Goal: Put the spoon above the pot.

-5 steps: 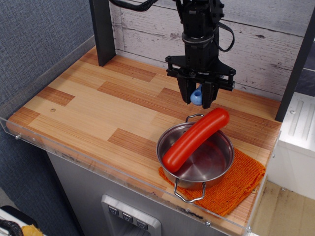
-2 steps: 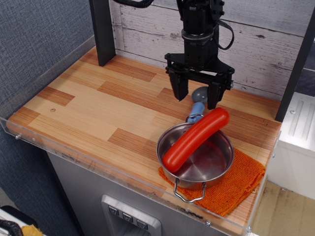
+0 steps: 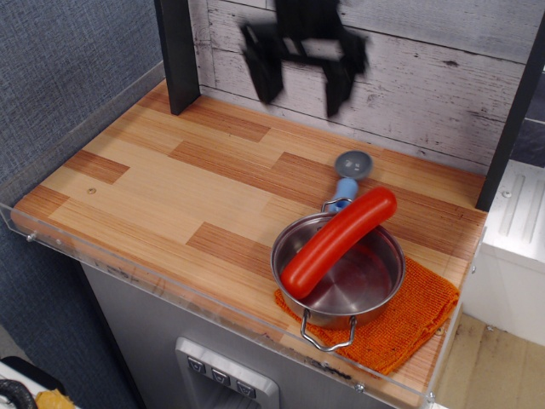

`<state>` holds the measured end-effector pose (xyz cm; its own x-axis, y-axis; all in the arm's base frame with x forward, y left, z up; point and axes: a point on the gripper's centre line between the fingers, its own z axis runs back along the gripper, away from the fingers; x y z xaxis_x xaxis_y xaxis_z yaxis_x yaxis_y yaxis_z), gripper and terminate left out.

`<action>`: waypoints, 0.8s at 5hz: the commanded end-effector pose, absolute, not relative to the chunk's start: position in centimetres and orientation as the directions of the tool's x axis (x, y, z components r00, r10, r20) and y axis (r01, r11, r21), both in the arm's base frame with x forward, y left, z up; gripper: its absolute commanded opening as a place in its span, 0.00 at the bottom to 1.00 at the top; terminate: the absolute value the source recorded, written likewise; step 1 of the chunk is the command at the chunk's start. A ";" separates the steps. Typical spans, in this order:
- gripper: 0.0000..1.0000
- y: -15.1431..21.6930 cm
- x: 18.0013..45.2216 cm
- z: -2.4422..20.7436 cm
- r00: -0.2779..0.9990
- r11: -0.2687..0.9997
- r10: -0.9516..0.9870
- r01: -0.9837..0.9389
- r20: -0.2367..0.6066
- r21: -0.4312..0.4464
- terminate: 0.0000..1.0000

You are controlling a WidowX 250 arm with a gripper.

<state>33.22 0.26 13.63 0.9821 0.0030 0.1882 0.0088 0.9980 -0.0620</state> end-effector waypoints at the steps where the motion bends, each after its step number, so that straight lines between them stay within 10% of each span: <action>1: 1.00 6.0 28.2 17.4 0.977 1.000 0.005 -0.010 0.213 0.021 0.00; 4: 1.00 8.0 27.1 15.2 0.985 0.998 -0.063 0.066 0.158 -0.017 0.00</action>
